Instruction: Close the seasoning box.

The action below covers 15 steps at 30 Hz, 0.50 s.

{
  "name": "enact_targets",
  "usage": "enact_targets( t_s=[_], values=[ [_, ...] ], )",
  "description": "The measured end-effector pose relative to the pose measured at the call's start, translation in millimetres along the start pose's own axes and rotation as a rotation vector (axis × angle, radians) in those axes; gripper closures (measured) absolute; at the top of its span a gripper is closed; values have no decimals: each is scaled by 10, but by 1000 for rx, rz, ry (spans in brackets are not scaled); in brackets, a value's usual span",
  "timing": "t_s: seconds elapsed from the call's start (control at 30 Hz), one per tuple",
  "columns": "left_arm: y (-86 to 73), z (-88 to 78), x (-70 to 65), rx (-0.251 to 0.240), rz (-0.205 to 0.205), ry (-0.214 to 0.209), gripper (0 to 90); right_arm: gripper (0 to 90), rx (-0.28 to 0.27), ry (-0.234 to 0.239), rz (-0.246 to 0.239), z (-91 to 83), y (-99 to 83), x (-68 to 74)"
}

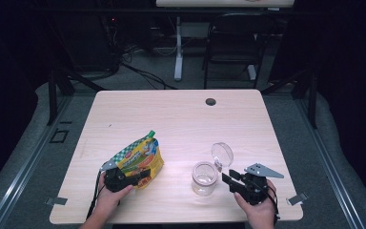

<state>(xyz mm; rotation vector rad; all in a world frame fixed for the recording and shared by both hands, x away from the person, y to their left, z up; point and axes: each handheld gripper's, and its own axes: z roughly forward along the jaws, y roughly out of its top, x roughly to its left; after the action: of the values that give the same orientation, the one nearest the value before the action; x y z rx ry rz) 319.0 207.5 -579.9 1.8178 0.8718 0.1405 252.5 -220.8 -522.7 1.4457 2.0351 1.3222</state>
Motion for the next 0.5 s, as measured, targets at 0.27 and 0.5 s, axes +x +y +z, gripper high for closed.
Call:
enact_targets(
  t_s=[0.27,0.5],
  values=[
    [19,-7,-2,14,5,0,592,630,-3,0,-2,0,-2,6],
    [53,-10,-40,24,24,15,605,630,-19,-2,-13,-22,2,14]
  ],
)
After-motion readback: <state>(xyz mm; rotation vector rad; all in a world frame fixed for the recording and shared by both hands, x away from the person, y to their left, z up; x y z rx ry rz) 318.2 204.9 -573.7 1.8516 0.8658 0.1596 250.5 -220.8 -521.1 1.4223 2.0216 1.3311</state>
